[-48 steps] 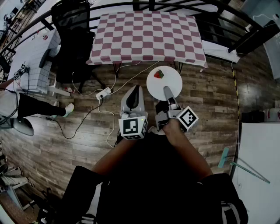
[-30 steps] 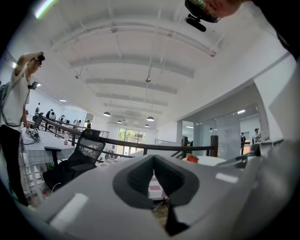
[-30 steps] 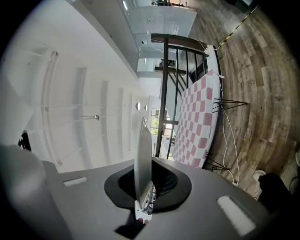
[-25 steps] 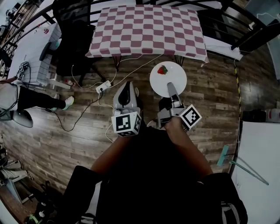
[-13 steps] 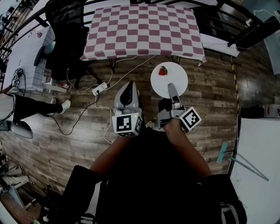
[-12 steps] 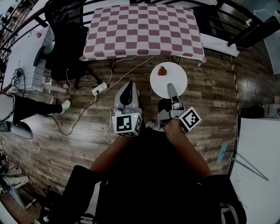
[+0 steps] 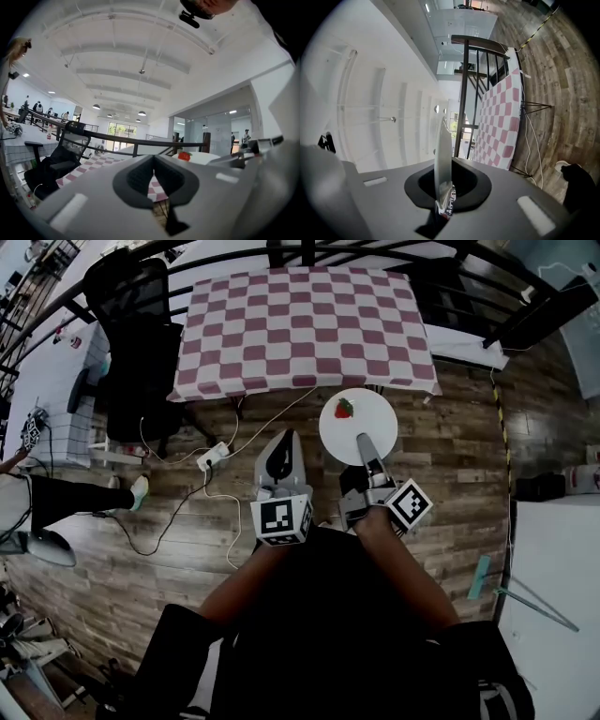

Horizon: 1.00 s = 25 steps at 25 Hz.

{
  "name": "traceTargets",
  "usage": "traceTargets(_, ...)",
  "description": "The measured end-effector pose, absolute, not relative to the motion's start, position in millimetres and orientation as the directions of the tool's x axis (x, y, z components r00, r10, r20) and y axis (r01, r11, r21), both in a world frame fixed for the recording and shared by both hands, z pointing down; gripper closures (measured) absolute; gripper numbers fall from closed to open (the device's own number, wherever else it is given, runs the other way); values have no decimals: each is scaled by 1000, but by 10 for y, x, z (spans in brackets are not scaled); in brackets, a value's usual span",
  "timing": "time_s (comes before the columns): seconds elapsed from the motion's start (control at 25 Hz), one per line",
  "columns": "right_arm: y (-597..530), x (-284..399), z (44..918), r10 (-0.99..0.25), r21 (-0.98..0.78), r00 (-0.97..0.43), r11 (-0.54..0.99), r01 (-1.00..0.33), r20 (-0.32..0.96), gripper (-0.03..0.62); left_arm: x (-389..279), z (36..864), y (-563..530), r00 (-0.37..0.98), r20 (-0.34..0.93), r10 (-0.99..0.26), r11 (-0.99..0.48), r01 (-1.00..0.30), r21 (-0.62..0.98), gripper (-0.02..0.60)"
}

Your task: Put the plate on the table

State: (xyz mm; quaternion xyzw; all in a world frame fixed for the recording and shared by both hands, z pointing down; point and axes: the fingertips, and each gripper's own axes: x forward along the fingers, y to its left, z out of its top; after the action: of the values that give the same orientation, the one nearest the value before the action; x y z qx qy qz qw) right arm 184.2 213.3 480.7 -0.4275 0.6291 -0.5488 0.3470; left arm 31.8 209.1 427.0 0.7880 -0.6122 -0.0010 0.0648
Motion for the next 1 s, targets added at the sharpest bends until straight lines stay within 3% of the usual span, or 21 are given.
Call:
traceTargets(0.68,259,933,4646,-884,-993,-466,40,-109,15,588,-340,4061,428,245,28,-969,-240,-963,122,572)
traceTargets(1.0,-499,727,4645,-900,-997,-436,26,-73,9,588,-631,4123,-435,239,51,-970,-232,-966,115,572)
